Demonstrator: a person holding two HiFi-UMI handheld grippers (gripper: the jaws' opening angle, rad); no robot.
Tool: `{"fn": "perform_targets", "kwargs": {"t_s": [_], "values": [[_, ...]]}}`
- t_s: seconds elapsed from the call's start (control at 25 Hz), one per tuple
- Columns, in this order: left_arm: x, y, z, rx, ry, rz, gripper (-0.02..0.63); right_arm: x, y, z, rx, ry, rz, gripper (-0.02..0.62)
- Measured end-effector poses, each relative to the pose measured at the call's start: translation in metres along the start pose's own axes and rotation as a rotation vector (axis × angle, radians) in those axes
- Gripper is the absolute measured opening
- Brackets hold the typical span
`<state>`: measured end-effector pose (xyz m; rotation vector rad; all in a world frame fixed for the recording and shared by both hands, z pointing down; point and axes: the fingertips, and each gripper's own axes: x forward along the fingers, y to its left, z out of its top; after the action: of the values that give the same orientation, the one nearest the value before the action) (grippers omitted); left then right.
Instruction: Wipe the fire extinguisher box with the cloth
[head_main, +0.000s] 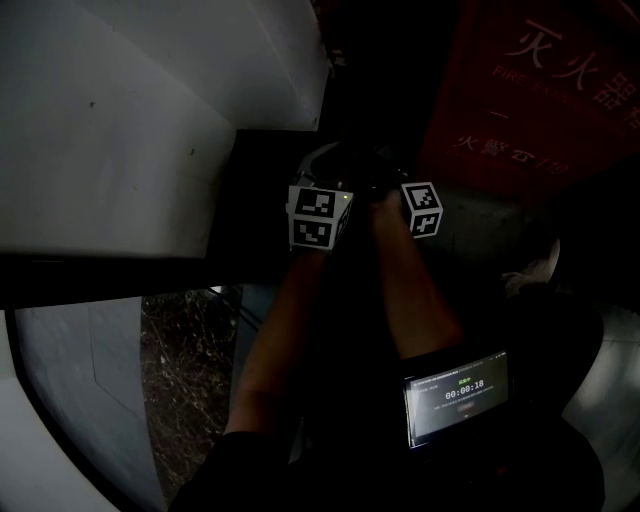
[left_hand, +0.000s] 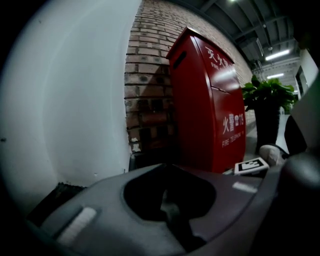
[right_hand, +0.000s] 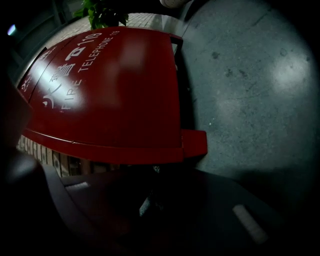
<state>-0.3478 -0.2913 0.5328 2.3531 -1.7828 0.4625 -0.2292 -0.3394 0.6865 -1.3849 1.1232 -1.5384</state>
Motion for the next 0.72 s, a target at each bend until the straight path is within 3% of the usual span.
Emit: {"fn": "perform_targets", "kwargs": {"t_s": [0.12,0.24,0.52,0.72], "values": [[-0.001,0.001,0.004,0.009,0.0,0.014,0.002,0.0,-0.006,0.0,-0.033,0.017,-0.02,0.038],[-0.008,0.002,0.01,0.001,-0.002,0.028,0.002,0.003,0.003,-0.011,-0.284,0.117,0.018,0.037],[-0.043,0.017,0.045,-0.017,-0.067,0.119,0.002,-0.043,0.128,-0.064,-0.677,0.312,0.376,0.038],[-0.062,0.013,0.088,-0.005,-0.123,0.123,0.002,-0.094,0.208,-0.078,-1.151,0.347,0.689,0.038]]}}
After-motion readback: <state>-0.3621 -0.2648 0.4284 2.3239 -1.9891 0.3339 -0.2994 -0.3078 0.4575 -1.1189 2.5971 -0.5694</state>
